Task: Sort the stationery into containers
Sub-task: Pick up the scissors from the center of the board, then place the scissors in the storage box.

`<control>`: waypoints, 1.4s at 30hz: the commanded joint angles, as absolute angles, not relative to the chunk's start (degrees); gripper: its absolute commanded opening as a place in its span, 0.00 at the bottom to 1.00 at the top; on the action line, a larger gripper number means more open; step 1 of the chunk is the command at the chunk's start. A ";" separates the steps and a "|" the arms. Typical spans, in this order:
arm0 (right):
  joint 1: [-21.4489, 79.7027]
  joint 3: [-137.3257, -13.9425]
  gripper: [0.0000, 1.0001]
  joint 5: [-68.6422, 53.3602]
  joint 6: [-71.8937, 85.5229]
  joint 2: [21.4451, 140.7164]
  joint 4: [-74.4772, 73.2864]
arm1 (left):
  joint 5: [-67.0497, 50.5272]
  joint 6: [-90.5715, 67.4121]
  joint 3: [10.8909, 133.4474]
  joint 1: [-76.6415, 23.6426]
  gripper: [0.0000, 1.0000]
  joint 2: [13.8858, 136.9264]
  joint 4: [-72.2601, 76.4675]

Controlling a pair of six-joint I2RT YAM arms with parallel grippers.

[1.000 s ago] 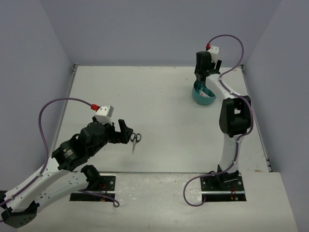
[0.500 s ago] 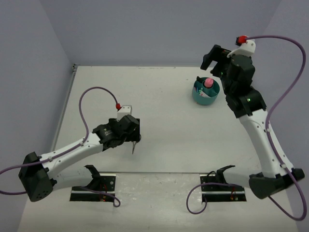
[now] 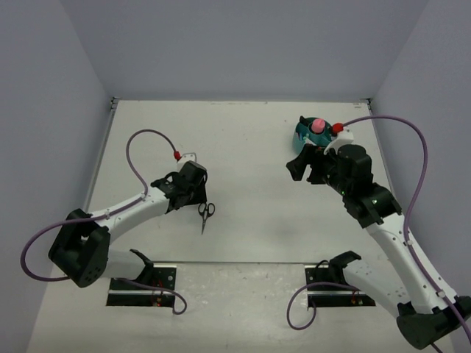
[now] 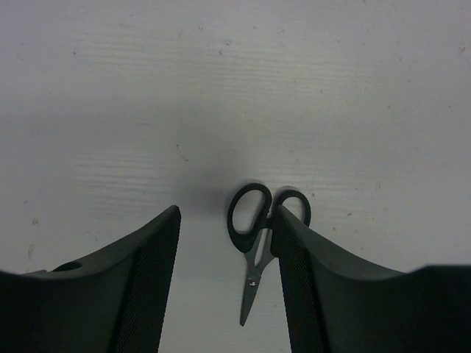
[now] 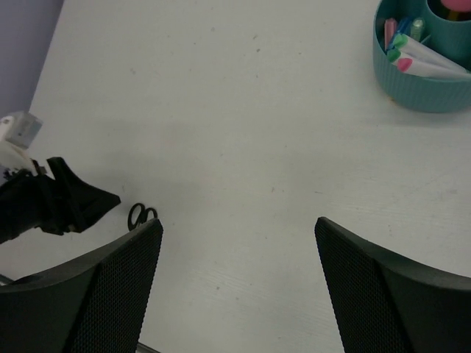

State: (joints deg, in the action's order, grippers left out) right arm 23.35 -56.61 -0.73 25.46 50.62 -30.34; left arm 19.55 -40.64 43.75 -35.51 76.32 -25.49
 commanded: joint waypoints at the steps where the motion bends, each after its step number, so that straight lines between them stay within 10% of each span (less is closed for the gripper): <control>1: 23.38 -57.31 0.85 -6.13 25.75 47.30 -29.66 | 15.81 -38.89 42.36 -35.29 0.50 78.81 -20.52; 17: 23.38 -54.82 0.80 -12.58 26.63 45.18 -26.26 | 15.52 -38.95 39.23 -35.50 0.39 86.36 -18.31; 25: 23.38 -50.67 0.80 -18.28 27.90 45.30 -19.16 | 15.89 -38.28 38.09 -35.80 0.00 85.62 -18.43; 30: 23.46 -44.37 0.99 -36.40 33.75 48.79 -5.47 | 14.72 -35.18 36.22 -38.28 0.00 77.04 -15.82; 42: 40.71 -49.43 0.96 -30.69 31.78 70.87 -7.51 | 17.19 -25.25 29.20 -57.04 0.00 52.19 4.34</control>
State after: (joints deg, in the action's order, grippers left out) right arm 35.96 -44.93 -32.12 33.39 67.53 -7.45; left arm 15.35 -31.53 31.80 -52.92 57.72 -6.57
